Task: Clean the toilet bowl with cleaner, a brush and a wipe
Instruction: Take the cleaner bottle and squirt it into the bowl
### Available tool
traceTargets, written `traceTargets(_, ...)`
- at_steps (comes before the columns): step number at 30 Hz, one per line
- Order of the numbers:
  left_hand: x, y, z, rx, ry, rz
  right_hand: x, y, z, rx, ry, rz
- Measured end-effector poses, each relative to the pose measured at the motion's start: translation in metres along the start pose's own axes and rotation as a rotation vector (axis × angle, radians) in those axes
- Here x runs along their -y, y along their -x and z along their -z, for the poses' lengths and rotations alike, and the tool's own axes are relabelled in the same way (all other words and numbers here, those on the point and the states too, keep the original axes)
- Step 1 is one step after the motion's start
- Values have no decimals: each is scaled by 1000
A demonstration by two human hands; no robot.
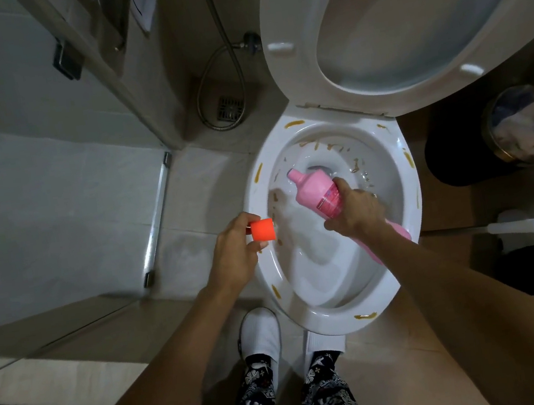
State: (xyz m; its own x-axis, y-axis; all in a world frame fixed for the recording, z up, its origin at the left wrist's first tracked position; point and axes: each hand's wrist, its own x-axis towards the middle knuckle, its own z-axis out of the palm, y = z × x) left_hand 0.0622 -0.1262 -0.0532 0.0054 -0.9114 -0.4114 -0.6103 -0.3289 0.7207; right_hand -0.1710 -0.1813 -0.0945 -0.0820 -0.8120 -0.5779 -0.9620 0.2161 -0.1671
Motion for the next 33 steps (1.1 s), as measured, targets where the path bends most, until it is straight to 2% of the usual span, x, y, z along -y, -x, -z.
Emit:
traceTargets(14,-23,6,18,8,-38,-39,-31,89,-33,223,95,131)
traceTargets(25,-41,19,-9,75,-51,-75,-89,135,-39,291,131,11)
traceTargets(33,-52,16,-25,121,-105,-73,-137,142,-32,212,-1,-168)
